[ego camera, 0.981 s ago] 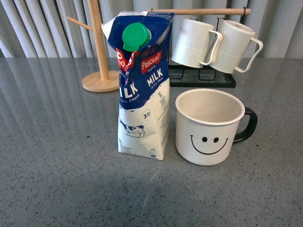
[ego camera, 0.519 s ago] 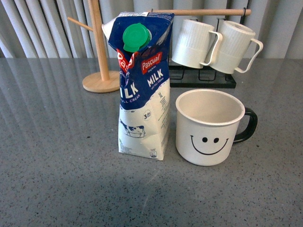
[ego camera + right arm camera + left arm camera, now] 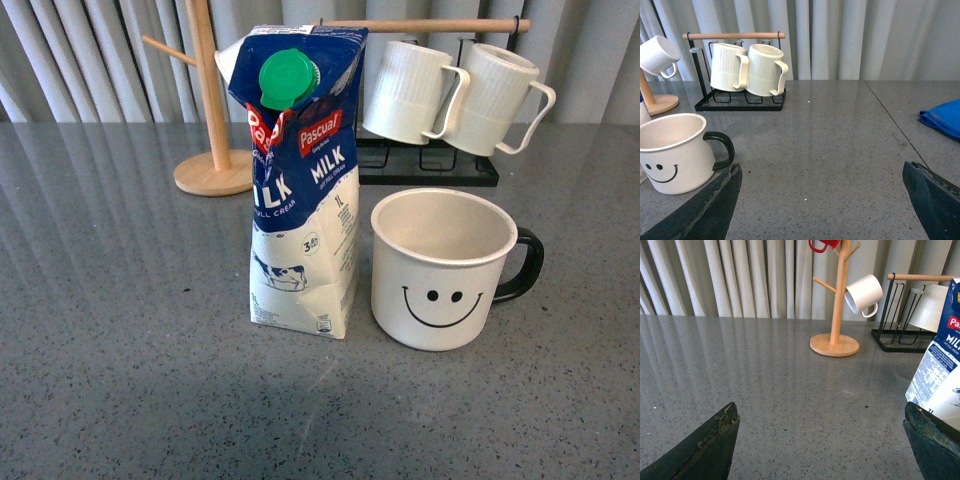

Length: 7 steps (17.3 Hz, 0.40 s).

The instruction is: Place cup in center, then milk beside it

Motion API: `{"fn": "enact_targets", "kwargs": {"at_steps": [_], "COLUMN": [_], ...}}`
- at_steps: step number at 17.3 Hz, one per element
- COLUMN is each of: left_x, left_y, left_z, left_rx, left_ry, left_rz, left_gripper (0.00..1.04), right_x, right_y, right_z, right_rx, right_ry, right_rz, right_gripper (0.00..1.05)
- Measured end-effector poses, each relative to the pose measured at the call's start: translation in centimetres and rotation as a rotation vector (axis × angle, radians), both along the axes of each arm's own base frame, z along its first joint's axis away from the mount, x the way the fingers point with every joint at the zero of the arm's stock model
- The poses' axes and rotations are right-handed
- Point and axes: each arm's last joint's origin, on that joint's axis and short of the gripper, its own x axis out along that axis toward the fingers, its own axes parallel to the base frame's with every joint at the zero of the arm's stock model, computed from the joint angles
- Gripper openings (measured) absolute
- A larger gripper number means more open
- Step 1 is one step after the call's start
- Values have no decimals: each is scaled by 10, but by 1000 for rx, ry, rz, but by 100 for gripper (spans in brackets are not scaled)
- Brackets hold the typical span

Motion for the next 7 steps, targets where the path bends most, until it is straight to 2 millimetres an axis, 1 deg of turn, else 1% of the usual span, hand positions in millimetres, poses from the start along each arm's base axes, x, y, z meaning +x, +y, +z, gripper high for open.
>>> {"fn": "enact_targets", "kwargs": {"at_steps": [7], "left_x": [0], "left_y": [0], "left_z": [0], "left_rx": [0], "left_ry": [0], "left_rz": [0], "left_gripper": [98], "right_x": [0], "right_y": [0], "right_z": [0], "right_rx": [0], "right_ry": [0], "right_rz": [0], "right_gripper": [98]}}
